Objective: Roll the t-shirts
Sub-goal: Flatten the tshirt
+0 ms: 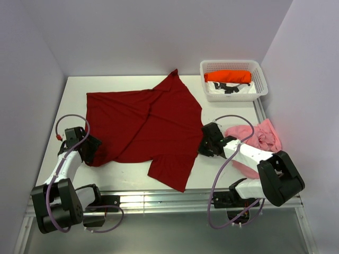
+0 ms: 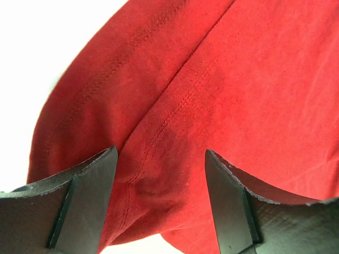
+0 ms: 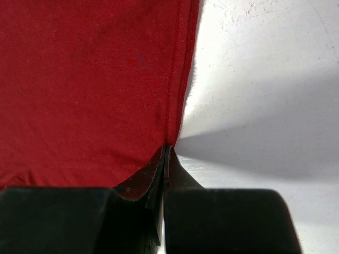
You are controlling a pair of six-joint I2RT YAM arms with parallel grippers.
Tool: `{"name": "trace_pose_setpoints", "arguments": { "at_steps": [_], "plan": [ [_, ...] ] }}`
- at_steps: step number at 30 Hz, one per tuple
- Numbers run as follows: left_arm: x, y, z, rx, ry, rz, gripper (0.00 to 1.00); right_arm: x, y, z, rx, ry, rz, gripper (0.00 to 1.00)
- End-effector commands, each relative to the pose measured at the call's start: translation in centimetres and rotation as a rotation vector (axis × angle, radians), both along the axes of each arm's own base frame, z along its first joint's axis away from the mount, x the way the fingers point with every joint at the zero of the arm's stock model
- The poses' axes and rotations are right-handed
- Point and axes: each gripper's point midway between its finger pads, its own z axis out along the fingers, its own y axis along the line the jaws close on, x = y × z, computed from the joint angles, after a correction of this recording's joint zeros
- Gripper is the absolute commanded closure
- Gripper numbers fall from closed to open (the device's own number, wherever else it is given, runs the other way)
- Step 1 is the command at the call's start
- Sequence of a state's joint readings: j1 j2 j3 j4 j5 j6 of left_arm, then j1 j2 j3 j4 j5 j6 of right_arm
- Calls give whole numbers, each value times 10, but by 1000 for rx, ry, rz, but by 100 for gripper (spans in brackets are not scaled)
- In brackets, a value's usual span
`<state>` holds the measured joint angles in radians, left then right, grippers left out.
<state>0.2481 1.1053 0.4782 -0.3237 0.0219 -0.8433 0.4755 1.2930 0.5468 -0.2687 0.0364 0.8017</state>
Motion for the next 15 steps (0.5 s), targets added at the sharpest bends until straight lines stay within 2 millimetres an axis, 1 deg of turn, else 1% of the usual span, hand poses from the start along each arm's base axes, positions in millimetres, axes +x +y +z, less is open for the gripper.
{"name": "trace_pose_setpoints", "arguments": {
  "at_steps": [1, 4, 5, 6, 7, 9, 11, 15],
  "plan": [
    [0, 9, 8, 27, -31, 66, 28, 3, -1, -1, -20, -22, 10, 100],
    [0, 8, 5, 25, -28, 57, 41, 5, -1, -4, -30, -13, 14, 100],
    [1, 7, 4, 23, -27, 52, 52, 7, 0, -3, -30, -13, 15, 100],
    [0, 6, 1, 20, -17, 45, 59, 7, 1, -3, -29, -14, 18, 100],
    [1, 6, 1, 18, -16, 39, 81, 8, 1, -4, -30, -9, 18, 100],
    [1, 7, 0, 22, -13, 35, 95, 9, 3, -4, -24, -11, 26, 100],
    [2, 6, 2, 25, -20, 30, 100, 10, 4, -4, -27, -4, 31, 100],
    [3, 8, 8, 35, -38, 35, 100, 10, 4, -3, -28, -6, 28, 100]
  ]
}}
